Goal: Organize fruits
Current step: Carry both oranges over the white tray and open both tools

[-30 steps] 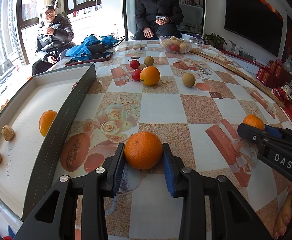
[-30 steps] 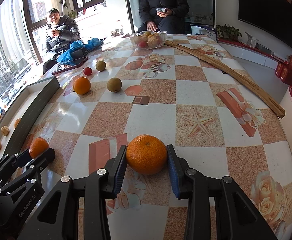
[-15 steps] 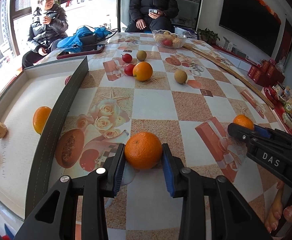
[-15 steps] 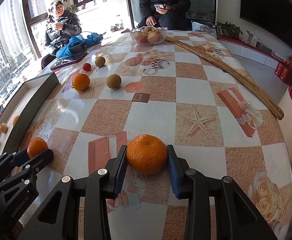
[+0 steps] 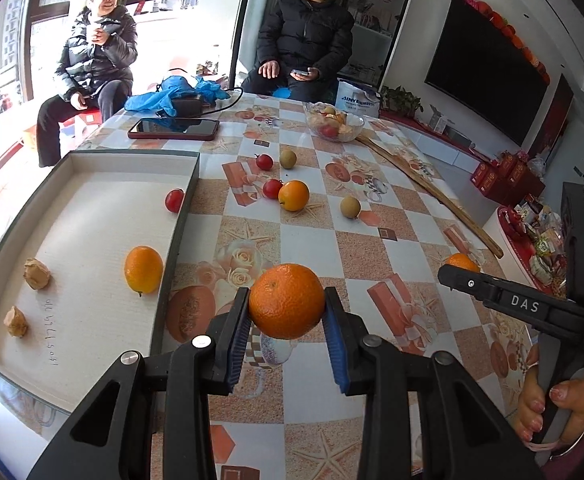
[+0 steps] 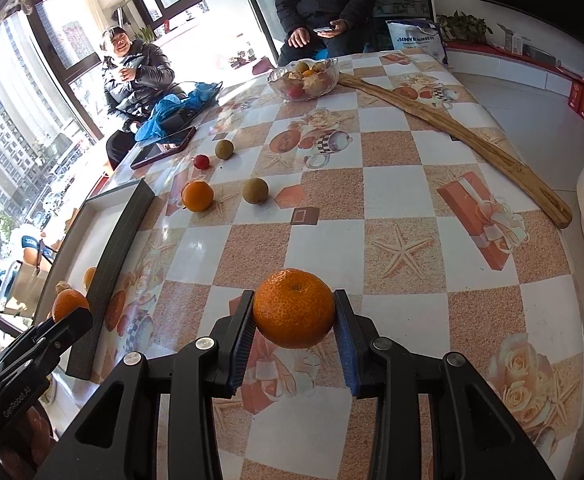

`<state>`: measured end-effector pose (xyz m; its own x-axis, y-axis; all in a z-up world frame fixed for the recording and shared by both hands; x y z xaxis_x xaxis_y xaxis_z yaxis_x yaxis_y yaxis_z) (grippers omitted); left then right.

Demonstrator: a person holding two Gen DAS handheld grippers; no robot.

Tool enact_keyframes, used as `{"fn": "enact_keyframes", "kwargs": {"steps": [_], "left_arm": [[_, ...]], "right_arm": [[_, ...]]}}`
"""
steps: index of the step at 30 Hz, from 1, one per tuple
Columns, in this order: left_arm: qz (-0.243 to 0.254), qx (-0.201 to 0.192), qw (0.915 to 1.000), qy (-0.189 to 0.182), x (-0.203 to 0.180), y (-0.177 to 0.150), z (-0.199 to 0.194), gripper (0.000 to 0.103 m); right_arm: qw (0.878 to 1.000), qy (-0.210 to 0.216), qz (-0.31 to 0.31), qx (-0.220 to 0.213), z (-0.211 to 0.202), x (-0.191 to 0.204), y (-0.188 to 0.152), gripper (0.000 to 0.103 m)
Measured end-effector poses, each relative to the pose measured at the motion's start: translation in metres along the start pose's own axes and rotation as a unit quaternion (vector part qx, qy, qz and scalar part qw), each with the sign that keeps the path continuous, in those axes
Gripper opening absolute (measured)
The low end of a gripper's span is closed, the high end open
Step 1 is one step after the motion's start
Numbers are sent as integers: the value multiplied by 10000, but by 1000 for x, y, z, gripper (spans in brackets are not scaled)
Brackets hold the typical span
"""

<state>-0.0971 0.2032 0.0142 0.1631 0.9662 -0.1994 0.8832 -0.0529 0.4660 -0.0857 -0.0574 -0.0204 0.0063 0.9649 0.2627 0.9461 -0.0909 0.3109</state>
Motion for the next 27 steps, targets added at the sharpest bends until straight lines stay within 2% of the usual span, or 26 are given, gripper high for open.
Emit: {"fn": "enact_keyframes", "kwargs": {"steps": [4, 15, 22, 27], "left_arm": [[-93, -72, 9999, 95, 22, 6, -16, 38], [-443, -347, 9963, 644, 98, 23, -53, 38], [-778, -324, 9915, 992, 150, 33, -64, 38], [-994, -347, 9890, 1042, 178, 38, -69, 38]], "right_arm": [[9996, 120, -267, 26, 1, 32, 7, 39], [9939, 364, -1037, 56, 6, 129, 32, 39], [9876, 396, -1515, 95, 14, 186, 47, 39], [9834, 478, -1740, 186, 26, 223, 55, 39]]}}
Point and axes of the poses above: each gripper's, at about its wrist camera, not at the fingertips, and z roughly the way its jaws point, x to its left, y to its top, the point moved 9 cm from there along z, roughly the way its jaws point, and after that the axes turned 15 degrees about x, right-handed, at the moved point
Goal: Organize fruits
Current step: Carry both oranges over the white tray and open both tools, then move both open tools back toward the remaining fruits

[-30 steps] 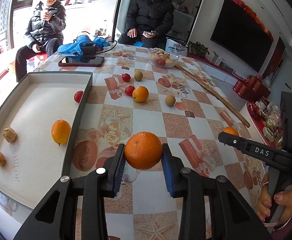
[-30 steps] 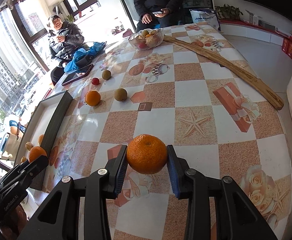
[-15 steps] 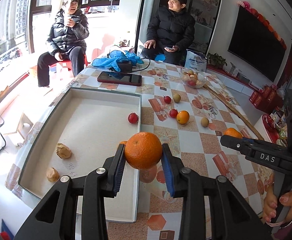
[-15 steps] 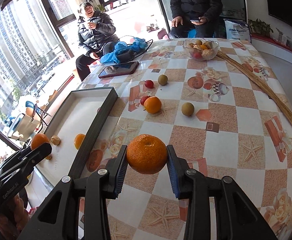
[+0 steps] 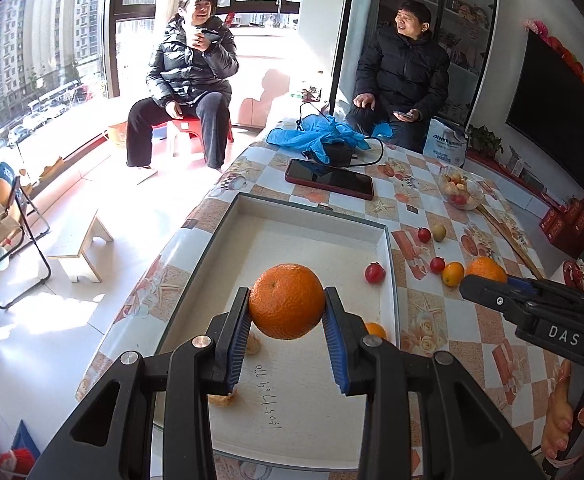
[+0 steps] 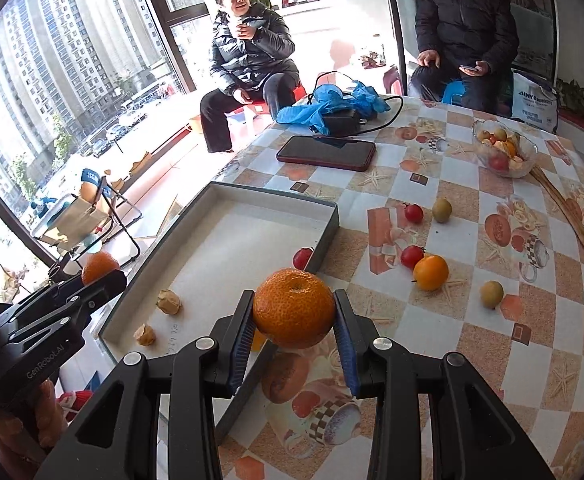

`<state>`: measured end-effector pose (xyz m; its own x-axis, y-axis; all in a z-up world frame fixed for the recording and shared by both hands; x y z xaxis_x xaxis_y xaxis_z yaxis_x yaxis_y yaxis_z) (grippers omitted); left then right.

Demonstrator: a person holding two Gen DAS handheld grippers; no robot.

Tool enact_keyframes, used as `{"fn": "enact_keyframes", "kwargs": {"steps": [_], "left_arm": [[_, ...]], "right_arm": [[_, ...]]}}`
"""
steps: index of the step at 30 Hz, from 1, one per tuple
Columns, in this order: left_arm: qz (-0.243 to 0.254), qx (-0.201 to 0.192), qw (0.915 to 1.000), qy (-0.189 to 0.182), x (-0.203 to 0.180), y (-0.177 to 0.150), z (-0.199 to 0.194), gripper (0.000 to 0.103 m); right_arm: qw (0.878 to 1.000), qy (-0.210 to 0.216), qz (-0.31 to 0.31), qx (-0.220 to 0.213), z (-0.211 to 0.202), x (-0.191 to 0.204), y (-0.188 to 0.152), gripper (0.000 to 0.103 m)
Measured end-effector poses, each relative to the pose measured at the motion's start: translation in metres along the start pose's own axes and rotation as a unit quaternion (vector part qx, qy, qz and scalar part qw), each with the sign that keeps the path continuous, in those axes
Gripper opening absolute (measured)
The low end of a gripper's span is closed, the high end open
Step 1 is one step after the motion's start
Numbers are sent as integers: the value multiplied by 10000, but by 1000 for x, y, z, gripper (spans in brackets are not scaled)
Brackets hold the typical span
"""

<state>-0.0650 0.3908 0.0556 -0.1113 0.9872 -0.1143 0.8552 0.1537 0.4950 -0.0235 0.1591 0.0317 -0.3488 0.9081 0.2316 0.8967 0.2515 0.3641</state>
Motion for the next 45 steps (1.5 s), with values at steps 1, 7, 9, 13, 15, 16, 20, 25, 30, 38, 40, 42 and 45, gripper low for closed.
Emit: {"fn": "enact_keyframes", "kwargs": {"steps": [1, 7, 9, 13, 15, 16, 20, 25, 30, 38, 40, 42, 45], "left_arm": [[-13, 7, 10000, 11, 3, 1, 2, 39], [17, 285, 9995, 135, 8, -8, 31, 39], [18, 403, 9991, 122, 8, -13, 43, 39], [92, 616, 9979, 197, 6, -23, 63, 39], [140, 689, 9972, 270, 5, -27, 70, 38], [151, 717, 9969, 271, 4, -29, 72, 39], [209, 793, 9962, 295, 3, -33, 79, 39], [301, 695, 9962, 425, 2, -35, 79, 52], [327, 447, 9973, 479, 1, -31, 69, 79], [411, 463, 9960, 643, -7, -26, 62, 81], [466, 455, 9957, 665, -12, -26, 59, 81], [547, 404, 9956, 640, -20, -23, 55, 81], [714, 334, 9953, 555, -39, -18, 49, 81]], "right_arm": [[10000, 17, -47, 24, 3, 6, 4, 39], [9992, 112, -259, 278, 35, 32, 16, 39], [9987, 151, -281, 387, 48, 37, 15, 39], [9976, 209, -269, 600, 70, 43, 14, 39], [9969, 278, -222, 702, 79, 44, 14, 39], [9965, 320, -196, 747, 82, 44, 14, 39], [9949, 474, -80, 889, 94, 45, 15, 39], [9934, 554, -45, 1005, 102, 47, 13, 39], [9928, 646, -121, 1006, 99, 51, 13, 44], [9945, 730, 19, 750, 79, 41, 15, 102], [9954, 661, 132, 682, 71, 29, 14, 102], [9966, 561, 300, 530, 61, 9, 12, 102], [9966, 318, 652, 380, 48, -29, 6, 102]]}}
Point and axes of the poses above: each gripper's, at about its wrist camera, not at the fingertips, and z roughly the way its jaws point, x to its left, y to its top, the point moved 9 cm from there along z, roughly the way its jaws point, and after that the axes turned 15 degrees about x, right-handed, at the moved point
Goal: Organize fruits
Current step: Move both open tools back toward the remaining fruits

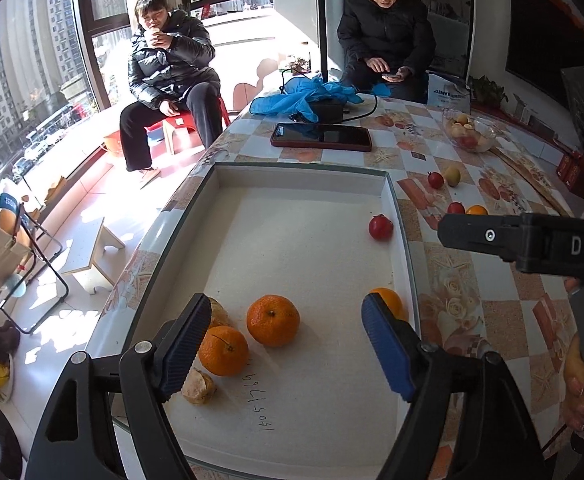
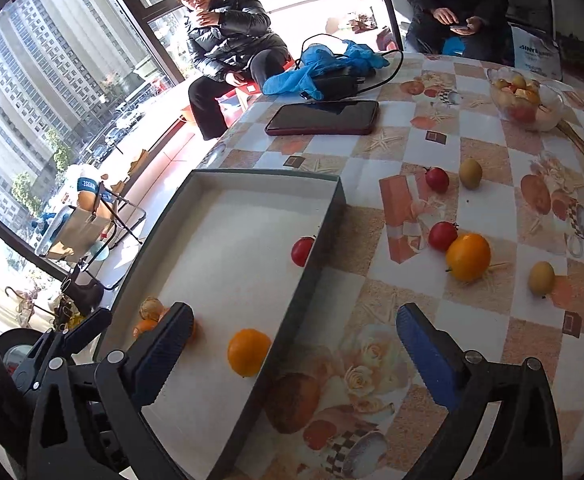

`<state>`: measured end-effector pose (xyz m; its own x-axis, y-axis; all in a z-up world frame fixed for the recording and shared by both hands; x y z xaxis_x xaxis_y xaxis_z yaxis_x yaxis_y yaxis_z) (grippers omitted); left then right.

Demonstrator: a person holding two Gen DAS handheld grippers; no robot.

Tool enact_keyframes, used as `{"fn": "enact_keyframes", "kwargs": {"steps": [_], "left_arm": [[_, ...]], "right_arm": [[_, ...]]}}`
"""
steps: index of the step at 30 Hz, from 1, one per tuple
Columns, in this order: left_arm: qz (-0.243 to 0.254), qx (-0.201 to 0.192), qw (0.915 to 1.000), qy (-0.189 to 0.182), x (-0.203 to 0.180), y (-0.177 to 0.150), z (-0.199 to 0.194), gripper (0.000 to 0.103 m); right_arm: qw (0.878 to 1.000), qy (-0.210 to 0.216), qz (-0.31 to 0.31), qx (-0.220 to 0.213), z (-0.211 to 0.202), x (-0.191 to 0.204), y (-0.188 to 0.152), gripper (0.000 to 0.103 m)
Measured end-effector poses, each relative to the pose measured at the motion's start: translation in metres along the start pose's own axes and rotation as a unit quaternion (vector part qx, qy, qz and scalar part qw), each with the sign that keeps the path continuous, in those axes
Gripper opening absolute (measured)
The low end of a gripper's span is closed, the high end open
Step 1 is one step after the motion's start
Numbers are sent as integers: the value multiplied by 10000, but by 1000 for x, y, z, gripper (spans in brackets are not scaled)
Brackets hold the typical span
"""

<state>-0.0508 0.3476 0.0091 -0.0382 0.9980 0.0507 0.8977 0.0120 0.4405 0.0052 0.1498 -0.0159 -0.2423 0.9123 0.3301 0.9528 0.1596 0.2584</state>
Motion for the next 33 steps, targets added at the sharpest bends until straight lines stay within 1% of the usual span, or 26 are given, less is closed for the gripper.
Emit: {"fn": "enact_keyframes", "kwargs": {"steps": [2, 4, 7, 9, 13, 15, 16, 17, 19, 22, 24, 26, 29, 32, 33], "left_arm": [[121, -40, 9999, -86, -15, 5, -5, 81], [256, -35, 9994, -219, -33, 9, -7, 81], [504, -3, 9980, -392, -65, 15, -8, 81], [686, 49, 9965, -466, -88, 18, -5, 81], [974, 278, 9927, -661, -134, 25, 6, 81], [1047, 374, 9908, -770, -154, 32, 13, 81], [1046, 402, 9905, -796, -163, 37, 17, 81], [1032, 438, 9903, -818, -170, 42, 21, 81], [968, 543, 9906, -794, -181, 51, 33, 81], [851, 774, 9907, -723, -190, 60, 56, 81], [737, 912, 9905, -716, -194, 65, 70, 81], [578, 958, 9914, -677, -194, 71, 81, 81], [372, 1082, 9908, -723, -197, 77, 95, 79], [259, 1163, 9909, -623, -198, 80, 106, 74], [235, 1189, 9909, -581, -199, 80, 109, 68]], "right_arm": [[9996, -141, 230, -69, -8, -29, -5, 102], [9983, -350, 474, -39, -12, -61, -13, 102], [9937, -730, 839, 107, -13, -110, -28, 102], [9890, -1060, 1020, 144, -18, -142, -40, 102], [9766, -1849, 1066, 273, -24, -189, -61, 102], [9722, -2082, 1016, 336, -24, -207, -73, 102], [9714, -2121, 1006, 363, -23, -214, -79, 102], [9744, -2021, 962, 190, -26, -215, -81, 102], [9747, -2063, 853, 35, -29, -217, -86, 102], [9746, -2092, 737, -317, -31, -214, -89, 102], [9746, -2086, 734, -348, -31, -212, -88, 102], [9746, -2085, 733, -356, -31, -212, -87, 102], [9747, -2080, 732, -371, -30, -212, -86, 102], [9748, -2074, 733, -383, -30, -213, -86, 102], [9747, -2076, 732, -381, -30, -213, -86, 102]]}}
Point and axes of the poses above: each gripper's, at about its wrist camera, not at the fingertips, and z roughly the way its jaws point, x to its left, y to its top, the point moved 9 cm from there along z, roughly the way its jaws point, and after that the axes turned 15 degrees about x, right-handed, at the moved point
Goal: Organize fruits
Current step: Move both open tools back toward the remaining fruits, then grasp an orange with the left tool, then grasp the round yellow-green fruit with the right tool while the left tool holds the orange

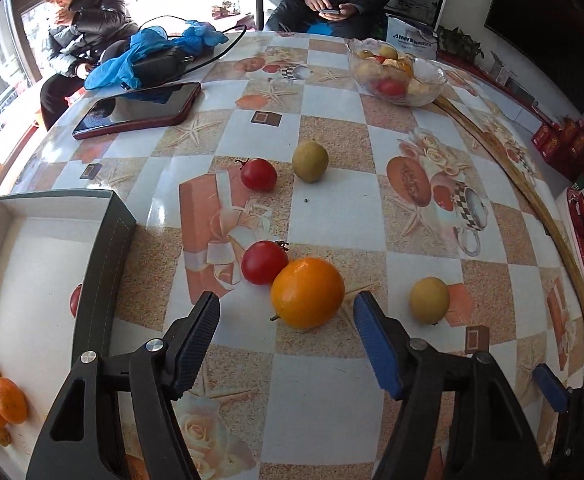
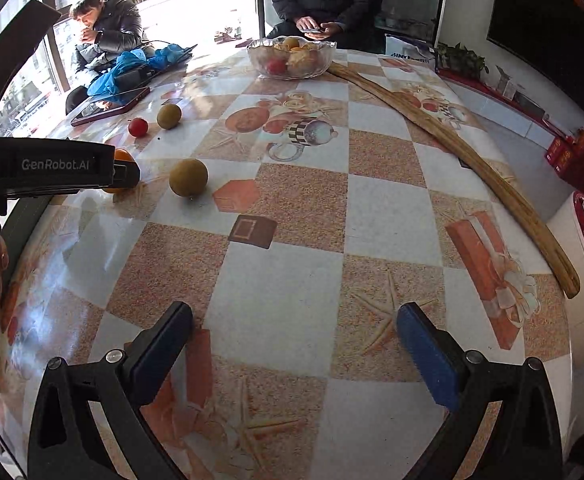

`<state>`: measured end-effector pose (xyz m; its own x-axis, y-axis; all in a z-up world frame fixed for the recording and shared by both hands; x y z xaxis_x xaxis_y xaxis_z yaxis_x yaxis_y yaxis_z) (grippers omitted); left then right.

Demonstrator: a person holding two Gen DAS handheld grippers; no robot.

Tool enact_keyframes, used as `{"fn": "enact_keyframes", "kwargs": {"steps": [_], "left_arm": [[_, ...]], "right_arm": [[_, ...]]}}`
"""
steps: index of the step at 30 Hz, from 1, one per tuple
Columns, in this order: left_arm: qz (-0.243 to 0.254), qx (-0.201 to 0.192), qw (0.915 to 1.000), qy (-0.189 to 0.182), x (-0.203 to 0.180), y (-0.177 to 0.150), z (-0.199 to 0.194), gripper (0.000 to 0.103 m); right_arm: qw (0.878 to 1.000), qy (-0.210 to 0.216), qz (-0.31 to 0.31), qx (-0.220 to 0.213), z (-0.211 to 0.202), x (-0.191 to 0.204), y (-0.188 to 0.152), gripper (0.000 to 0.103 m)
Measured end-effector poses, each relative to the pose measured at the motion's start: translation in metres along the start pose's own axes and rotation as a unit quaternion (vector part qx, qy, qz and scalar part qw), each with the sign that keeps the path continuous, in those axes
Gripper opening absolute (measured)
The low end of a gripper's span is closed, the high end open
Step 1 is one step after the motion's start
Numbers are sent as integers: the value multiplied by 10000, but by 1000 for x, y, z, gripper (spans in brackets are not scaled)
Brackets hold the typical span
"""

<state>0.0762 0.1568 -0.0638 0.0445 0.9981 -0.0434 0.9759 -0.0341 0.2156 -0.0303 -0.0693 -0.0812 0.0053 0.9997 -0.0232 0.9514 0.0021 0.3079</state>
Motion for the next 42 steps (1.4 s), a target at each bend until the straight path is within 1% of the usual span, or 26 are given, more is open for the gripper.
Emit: {"fn": "enact_keyframes", "kwargs": {"steps": [1, 2, 3, 9, 13, 18, 25, 33, 36, 38, 42], "left_arm": [[-27, 32, 10000, 38, 0, 1, 3, 59], [-34, -37, 9999, 126, 0, 2, 3, 56], [-8, -94, 9998, 159, -1, 2, 2, 39], [64, -148, 9992, 373, 1, -13, -2, 38], [39, -164, 9992, 354, 7, -29, -6, 38], [113, -201, 9987, 449, 10, -45, -10, 38], [189, -227, 9987, 425, 14, -62, -14, 38], [340, -421, 9979, 367, 25, -94, -23, 38], [343, -465, 9978, 335, 28, -100, -24, 38], [344, -473, 9978, 304, 29, -100, -25, 38], [346, -485, 9978, 290, 30, -100, -25, 38]], "right_arm": [[10000, 0, -1, 1, 0, 0, 0, 102], [10000, 0, -1, 1, 0, 0, 0, 102], [10000, 0, -2, 1, 0, 0, 0, 103], [10000, 0, -2, 0, 0, 0, 0, 103], [10000, 0, -2, -1, 0, 0, 0, 103], [10000, 1, -2, -2, 0, 0, 0, 103], [10000, 1, -2, -4, 0, 0, 0, 103], [10000, -32, 38, 47, 0, -1, 1, 102], [9996, -47, 105, 270, 2, 0, 5, 102], [9992, -22, 46, 384, 5, 6, 13, 102], [9994, 69, -103, 334, 13, 28, 33, 102]]}}
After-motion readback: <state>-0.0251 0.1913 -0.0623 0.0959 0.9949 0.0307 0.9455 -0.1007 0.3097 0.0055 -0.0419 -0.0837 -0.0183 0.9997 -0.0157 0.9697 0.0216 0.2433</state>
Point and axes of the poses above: each gripper's, at about its wrist camera, not at the fingertips, and z roughly the way its jaws point, x to its left, y to its top, the point moved 9 cm from there along z, roughly the way its jaws point, and after that the axes turned 15 degrees about x, right-handed, at the moved point
